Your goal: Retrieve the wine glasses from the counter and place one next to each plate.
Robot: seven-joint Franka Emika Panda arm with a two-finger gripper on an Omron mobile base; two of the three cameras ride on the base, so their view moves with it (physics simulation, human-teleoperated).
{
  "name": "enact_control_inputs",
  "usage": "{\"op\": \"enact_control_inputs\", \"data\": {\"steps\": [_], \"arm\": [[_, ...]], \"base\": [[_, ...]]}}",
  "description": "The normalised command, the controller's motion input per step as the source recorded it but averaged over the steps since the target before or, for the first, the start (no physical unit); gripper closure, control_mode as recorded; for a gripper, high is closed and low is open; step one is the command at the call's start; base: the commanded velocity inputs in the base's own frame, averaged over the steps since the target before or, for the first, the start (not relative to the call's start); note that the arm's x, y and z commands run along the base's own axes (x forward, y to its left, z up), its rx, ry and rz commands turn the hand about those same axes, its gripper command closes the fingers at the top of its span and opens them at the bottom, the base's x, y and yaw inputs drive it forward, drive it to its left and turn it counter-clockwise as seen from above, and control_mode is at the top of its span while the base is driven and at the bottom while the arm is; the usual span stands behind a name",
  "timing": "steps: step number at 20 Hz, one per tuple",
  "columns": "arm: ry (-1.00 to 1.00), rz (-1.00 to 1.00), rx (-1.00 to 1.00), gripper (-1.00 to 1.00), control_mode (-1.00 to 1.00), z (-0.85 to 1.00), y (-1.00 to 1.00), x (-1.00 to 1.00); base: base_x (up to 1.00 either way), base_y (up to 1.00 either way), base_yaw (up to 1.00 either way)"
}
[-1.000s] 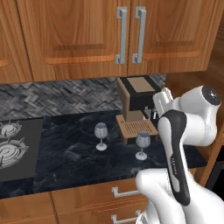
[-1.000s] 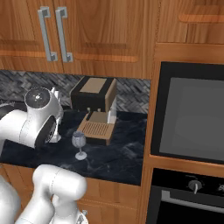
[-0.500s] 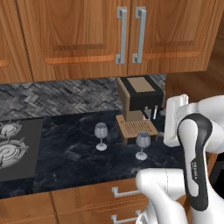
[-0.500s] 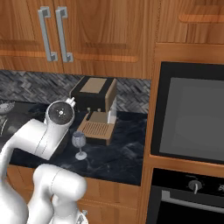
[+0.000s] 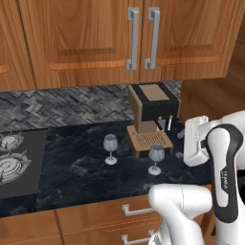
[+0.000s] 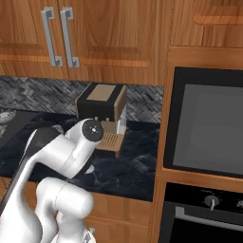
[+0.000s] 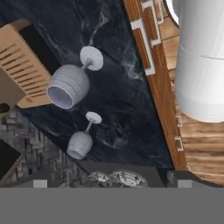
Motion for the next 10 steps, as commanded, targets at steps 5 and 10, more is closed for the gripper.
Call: {"op": "enact_control_inputs", "data": {"steps": [5,10], "arm": [[0.02,0.0,0.19,-1.0,-1.0,-0.41,-0.09,0.0],[0.0,0.0,0.17,-1.0,-1.0,-0.4,0.0,0.0]], "base": [[0.0,0.0,0.0],[0.0,0.0,0.0]]}}
